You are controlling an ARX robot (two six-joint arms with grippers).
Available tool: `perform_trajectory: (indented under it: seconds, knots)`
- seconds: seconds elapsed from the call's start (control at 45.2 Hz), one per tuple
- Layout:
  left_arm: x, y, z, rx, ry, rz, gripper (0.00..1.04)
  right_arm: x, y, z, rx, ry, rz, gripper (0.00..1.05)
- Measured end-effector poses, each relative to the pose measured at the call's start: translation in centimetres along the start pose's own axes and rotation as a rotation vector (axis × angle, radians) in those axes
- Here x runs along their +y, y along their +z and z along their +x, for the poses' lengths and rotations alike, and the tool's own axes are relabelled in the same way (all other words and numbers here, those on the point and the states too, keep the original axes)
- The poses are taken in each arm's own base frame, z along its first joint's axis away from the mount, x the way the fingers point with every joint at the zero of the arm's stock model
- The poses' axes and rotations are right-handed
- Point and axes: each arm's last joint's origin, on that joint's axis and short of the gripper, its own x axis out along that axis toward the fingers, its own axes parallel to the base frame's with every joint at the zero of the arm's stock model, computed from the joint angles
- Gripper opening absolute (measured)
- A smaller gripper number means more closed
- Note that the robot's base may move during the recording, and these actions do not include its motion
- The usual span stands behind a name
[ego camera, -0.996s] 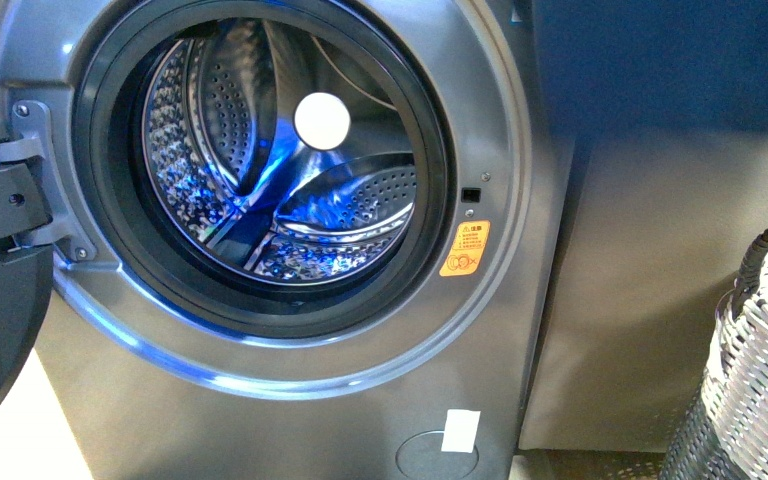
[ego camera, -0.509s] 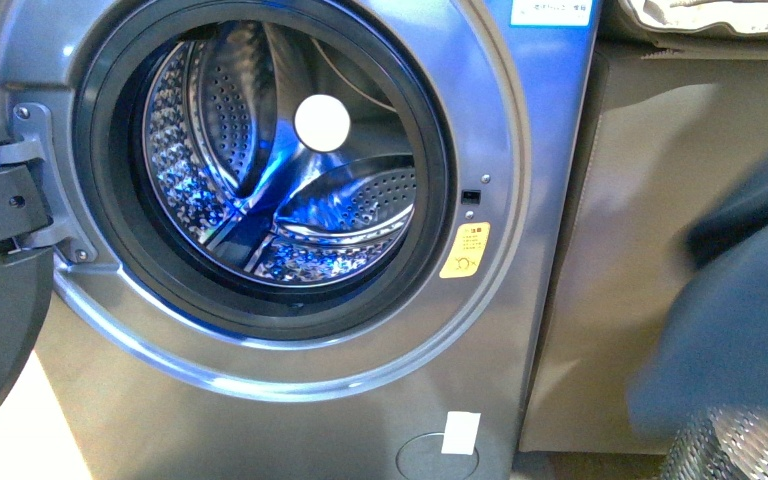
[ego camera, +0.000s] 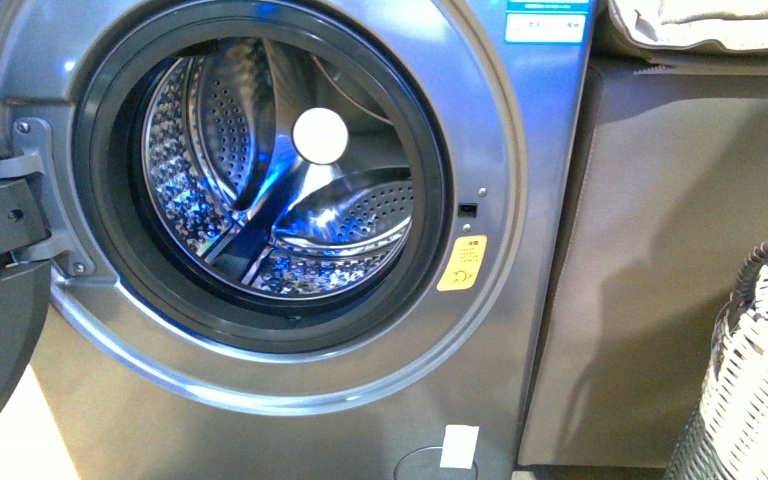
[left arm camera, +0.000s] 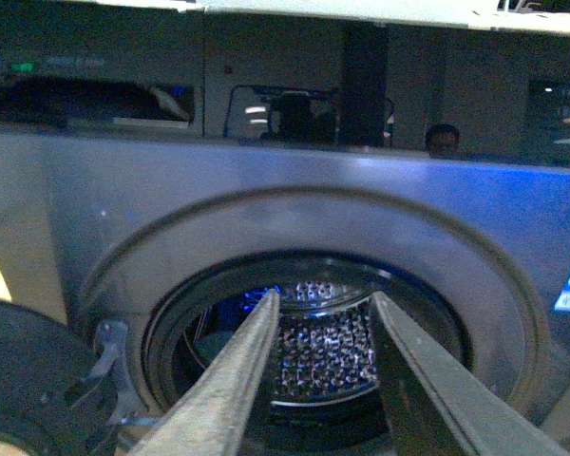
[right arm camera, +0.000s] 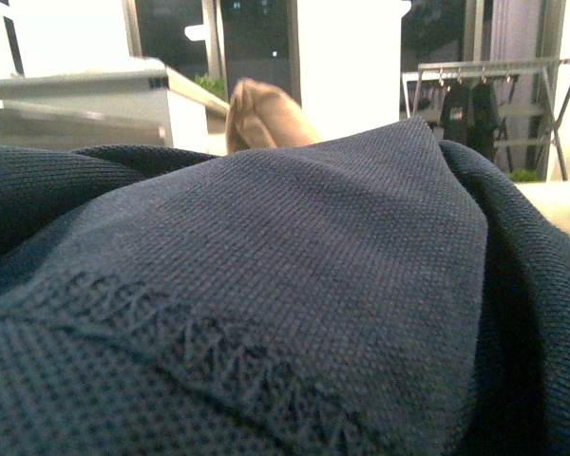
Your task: Collect clothes from washing machine
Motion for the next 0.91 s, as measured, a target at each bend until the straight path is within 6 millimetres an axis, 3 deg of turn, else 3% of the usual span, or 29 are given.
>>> perform_trajectory:
  seconds: [0.199,0.421,0.598,0.686,0.775,0.908]
  knots:
    - [2.5,-7.1,-2.3,0.052,-0.019,0.023,0.04,-0.5,-6.1,0.4,0.149,-0.011,0.027,0.09]
    - [4.8,-12.9,-4.1,0.106,-0.007,0.038,0.04,-1.4,-13.2,0.4,0.354,-0.079,0.058,0.09]
    - [6.0,-15.1,-5.7,0.087,-0.013,0.031,0.04,-1.9,-18.7,0.3,0.532,-0.104,0.093,0.10]
    - [6.5,-16.3,-6.4,0.091,-0.013,0.032,0.04,-1.9,-21.7,-0.4,0.626,-0.102,0.117,0.26]
    - [6.9,-17.5,-7.1,0.094,-0.013,0.032,0.04,-1.6,-22.9,-0.8,0.660,-0.098,0.130,0.41]
    - [7.6,-19.2,-8.1,0.098,-0.011,0.033,0.04,-0.5,-21.0,-0.4,0.602,-0.055,0.123,0.73]
